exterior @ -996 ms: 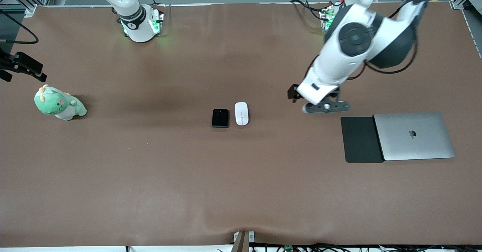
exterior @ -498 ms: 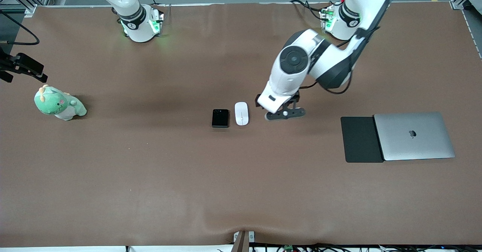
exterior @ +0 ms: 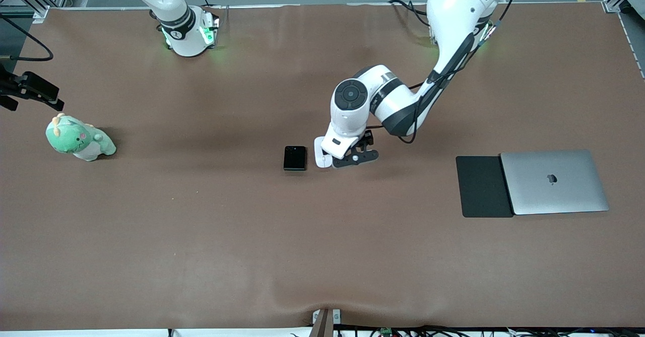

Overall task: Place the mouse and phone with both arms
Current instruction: 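Move the left gripper over the white mouse and lower it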

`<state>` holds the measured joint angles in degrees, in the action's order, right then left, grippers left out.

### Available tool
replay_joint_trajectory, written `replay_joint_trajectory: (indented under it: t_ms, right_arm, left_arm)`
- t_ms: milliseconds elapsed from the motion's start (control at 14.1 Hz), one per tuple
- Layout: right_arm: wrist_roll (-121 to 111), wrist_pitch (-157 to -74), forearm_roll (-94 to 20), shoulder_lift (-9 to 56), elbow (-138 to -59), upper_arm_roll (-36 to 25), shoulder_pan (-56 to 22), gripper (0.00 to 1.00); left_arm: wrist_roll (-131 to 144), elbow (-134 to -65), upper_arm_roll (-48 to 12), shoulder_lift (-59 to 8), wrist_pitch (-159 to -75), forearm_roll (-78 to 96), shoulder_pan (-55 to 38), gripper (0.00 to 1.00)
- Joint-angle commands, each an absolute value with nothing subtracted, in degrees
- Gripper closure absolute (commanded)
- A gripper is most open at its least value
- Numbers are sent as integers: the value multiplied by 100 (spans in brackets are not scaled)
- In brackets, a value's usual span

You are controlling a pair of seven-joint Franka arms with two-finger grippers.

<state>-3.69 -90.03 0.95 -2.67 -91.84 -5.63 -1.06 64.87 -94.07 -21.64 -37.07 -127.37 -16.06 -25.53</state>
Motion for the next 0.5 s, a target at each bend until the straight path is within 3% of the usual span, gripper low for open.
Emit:
replay_joint_trajectory:
  t_ms: [0,427]
  right_arm:
    - [-448,-8947,35,-211,-9105,-510,-17,0]
    - [-501,-8939,-35,-202,-9123,-510,0,0]
  left_arm:
    - [6889,-9054,-2118,-4077,-13051,-1819,-2750,0]
    - [6979,-8780,-2013,-4430,-13069,-2083,-3067,0]
